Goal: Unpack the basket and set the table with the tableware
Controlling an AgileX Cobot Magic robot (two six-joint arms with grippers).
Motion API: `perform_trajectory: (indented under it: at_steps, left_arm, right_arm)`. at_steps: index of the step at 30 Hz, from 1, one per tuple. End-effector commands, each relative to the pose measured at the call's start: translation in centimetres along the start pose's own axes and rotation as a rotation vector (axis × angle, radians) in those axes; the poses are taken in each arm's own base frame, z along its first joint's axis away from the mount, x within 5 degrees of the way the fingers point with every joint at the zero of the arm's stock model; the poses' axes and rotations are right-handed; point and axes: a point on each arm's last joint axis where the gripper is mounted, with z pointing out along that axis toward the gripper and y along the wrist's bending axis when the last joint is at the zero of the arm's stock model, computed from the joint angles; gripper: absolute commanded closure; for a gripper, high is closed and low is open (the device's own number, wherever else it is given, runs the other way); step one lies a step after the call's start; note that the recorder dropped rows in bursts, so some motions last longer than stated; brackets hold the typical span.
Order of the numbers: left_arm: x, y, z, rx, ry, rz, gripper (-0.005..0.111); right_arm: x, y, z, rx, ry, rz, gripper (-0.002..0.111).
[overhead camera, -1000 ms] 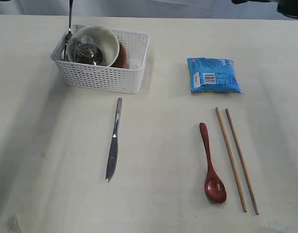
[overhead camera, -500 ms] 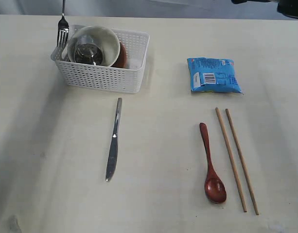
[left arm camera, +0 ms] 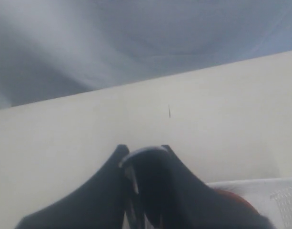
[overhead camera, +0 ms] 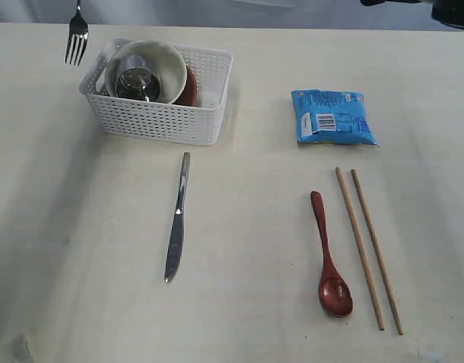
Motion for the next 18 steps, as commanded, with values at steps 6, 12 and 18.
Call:
perform_trajectory:
  at_steps: [6,12,18]
  left_arm:
    - [-0.4,-1.2,-3.1,0.027,0.036,0.015,0.101]
    - [-0.2,-3.8,-3.5,0.069,0.062,0.055,0.101]
    - [0.0,-6.2,-3.6,0.107,0.078,0.049,0.101]
  right_arm:
    - [-0.1,0.4,-0.1,-0.066,-0.017,0.012,0.05]
    - [-0.1,0.4,-0.1,-0.062,-0.015,0.01,0.05]
    - [0.1,0.2,-0.1,-0.042,0.005,0.011,0.05]
